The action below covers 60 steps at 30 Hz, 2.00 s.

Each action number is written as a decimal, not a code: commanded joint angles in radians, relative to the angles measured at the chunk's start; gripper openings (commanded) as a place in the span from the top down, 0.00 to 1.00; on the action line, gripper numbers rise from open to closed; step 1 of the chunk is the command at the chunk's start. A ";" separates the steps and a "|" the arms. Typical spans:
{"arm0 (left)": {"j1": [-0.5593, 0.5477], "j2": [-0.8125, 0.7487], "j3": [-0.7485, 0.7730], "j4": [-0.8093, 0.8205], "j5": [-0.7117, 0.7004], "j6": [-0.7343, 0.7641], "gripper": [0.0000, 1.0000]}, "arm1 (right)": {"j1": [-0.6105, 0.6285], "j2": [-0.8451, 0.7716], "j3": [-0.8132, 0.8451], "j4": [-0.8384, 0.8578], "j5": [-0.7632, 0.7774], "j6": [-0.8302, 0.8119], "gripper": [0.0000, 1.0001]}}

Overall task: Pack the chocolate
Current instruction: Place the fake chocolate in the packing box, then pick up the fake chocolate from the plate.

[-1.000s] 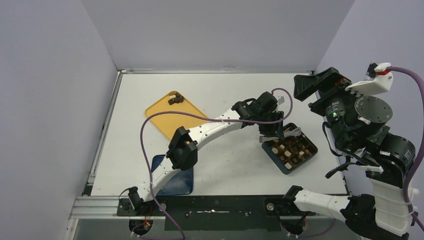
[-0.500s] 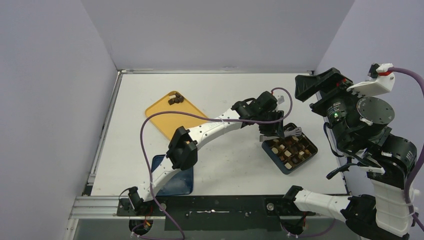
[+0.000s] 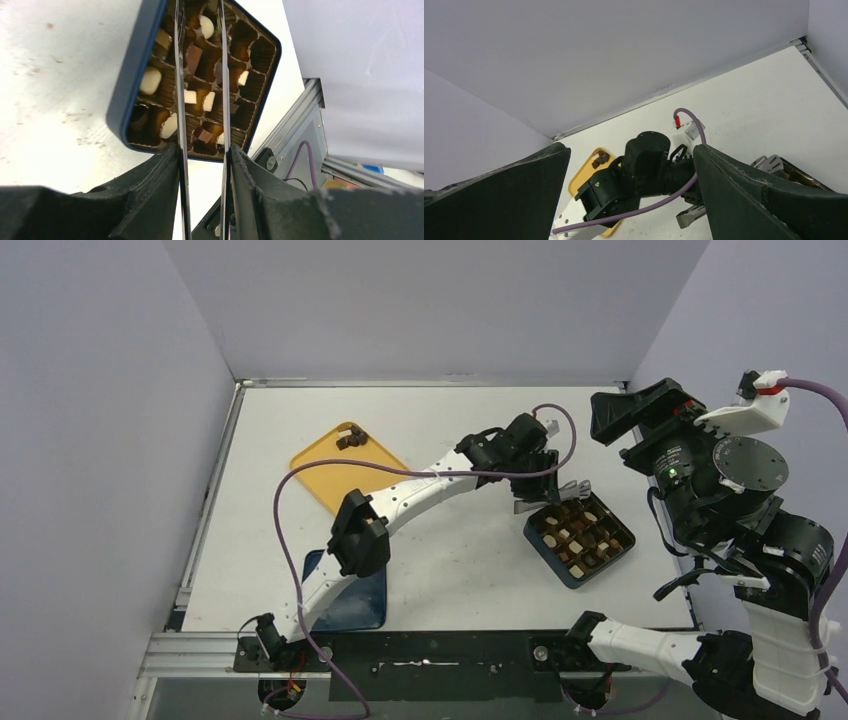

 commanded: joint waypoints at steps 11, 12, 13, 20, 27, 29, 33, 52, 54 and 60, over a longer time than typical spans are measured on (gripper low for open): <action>0.213 -0.399 -0.308 -0.029 -0.236 0.077 0.63 | -0.002 -0.001 -0.112 -0.035 0.007 0.110 0.00; 0.235 -0.413 -0.329 -0.034 -0.250 0.079 0.63 | -0.002 0.006 -0.114 -0.038 0.005 0.110 0.00; 0.258 -0.428 -0.351 -0.039 -0.263 0.083 0.63 | -0.002 0.014 -0.113 -0.043 0.006 0.109 0.00; 0.426 -0.512 -0.496 -0.085 -0.348 0.106 0.63 | -0.003 0.061 -0.144 -0.033 -0.003 0.090 0.00; 0.562 -0.547 -0.571 -0.154 -0.449 0.105 0.63 | -0.002 0.107 -0.182 -0.001 -0.052 0.043 0.00; 0.577 -0.539 -0.564 -0.191 -0.484 0.113 0.63 | -0.003 0.116 -0.173 0.005 -0.054 0.022 0.00; 0.585 -0.544 -0.565 -0.224 -0.546 0.118 0.63 | -0.004 0.126 -0.135 -0.002 -0.034 -0.007 0.00; 0.701 -0.604 -0.617 -0.242 -0.592 0.111 0.63 | -0.004 0.117 -0.149 0.000 -0.069 -0.023 0.00; 0.707 -0.600 -0.621 -0.222 -0.574 0.122 0.63 | -0.004 0.117 -0.146 -0.003 -0.067 -0.018 0.00; 0.723 -0.560 -0.611 -0.203 -0.556 0.127 0.64 | -0.004 0.109 -0.153 0.008 -0.048 0.004 0.00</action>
